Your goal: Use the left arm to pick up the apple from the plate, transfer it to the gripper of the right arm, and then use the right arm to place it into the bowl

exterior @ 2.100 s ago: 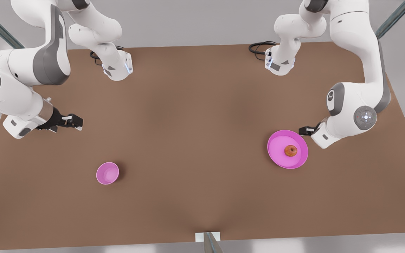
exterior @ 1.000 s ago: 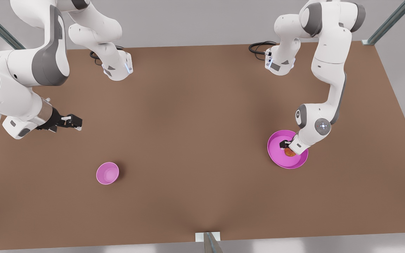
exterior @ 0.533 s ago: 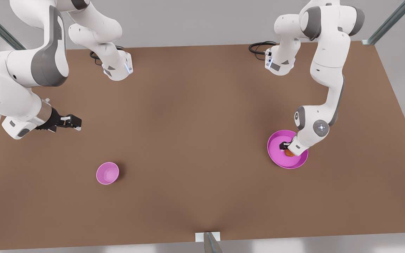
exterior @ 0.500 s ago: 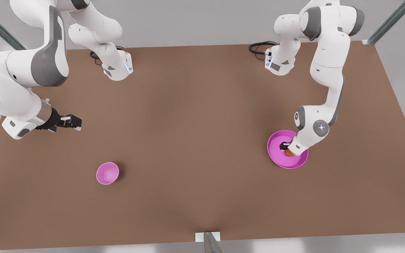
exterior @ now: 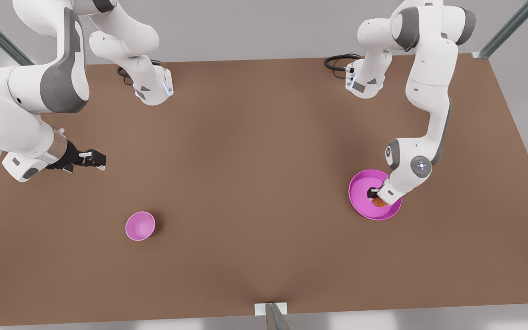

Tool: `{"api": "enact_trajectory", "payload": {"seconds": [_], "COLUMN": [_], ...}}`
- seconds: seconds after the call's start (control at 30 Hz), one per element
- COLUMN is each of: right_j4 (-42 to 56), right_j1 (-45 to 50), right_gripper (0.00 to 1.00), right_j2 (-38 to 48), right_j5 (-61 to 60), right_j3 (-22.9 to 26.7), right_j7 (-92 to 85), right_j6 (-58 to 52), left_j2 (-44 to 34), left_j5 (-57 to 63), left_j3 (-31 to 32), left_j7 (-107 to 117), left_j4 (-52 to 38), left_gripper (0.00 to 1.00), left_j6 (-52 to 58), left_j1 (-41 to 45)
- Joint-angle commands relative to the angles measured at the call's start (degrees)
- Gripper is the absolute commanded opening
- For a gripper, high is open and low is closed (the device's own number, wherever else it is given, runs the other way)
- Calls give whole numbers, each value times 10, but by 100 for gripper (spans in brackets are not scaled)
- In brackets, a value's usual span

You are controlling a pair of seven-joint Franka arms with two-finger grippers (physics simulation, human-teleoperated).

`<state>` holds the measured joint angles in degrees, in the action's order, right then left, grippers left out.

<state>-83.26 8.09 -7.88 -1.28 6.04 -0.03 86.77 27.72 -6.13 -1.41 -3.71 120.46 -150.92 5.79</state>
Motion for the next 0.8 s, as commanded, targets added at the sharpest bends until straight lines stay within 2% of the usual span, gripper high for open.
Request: {"api": "enact_trajectory", "payload": {"seconds": [0.0,0.07,0.13,0.2,0.27,0.3,0.33,0.43,0.47,0.53,0.6,0.63,0.73,0.77], "right_j4": [0,0,0,2,7,7,8,16,16,16,11,7,-80,-89], "right_j1": [0,0,0,1,9,8,9,5,0,2,-3,-11,-62,-63], "right_gripper": [100,100,100,100,100,100,100,100,100,100,100,100,100,100], "right_j2": [1,1,1,-2,-4,-6,-6,-12,-13,-31,-44,-54,-61,-61], "right_j5": [0,0,0,0,0,0,0,-9,-89,-156,-235,-280,-472,-480], "right_j3": [0,0,0,0,-2,-9,-24,-99,-99,-99,-96,-96,-96,-96], "right_j7": [-1,-1,-1,0,8,8,7,14,26,26,26,27,16,8], "right_j6": [0,0,0,3,9,10,21,39,43,52,52,52,52,52], "left_j2": [-13,-40,-56,-53,-44,-44,-32,4,22,73,115,154,190,212], "left_j5": [0,-6,-10,-93,-100,-101,-101,-102,-112,-136,-144,-146,-152,-151], "left_j3": [0,16,57,121,136,147,177,238,276,338,390,460,536,555], "left_j7": [-11,-9,-9,-5,-11,-14,-17,-105,-173,-257,-258,-258,-258,-267], "left_j4": [0,0,-1,-32,-78,-87,-103,-125,-126,-149,-200,-233,-253,-272], "left_gripper": [74,74,74,74,74,74,68,67,67,67,67,67,61,61], "left_j6": [5,28,57,61,52,48,25,-66,-134,-229,-238,-238,-237,-237], "left_j1": [2,9,9,10,39,45,45,44,42,41,28,-3,-24,-22]}}
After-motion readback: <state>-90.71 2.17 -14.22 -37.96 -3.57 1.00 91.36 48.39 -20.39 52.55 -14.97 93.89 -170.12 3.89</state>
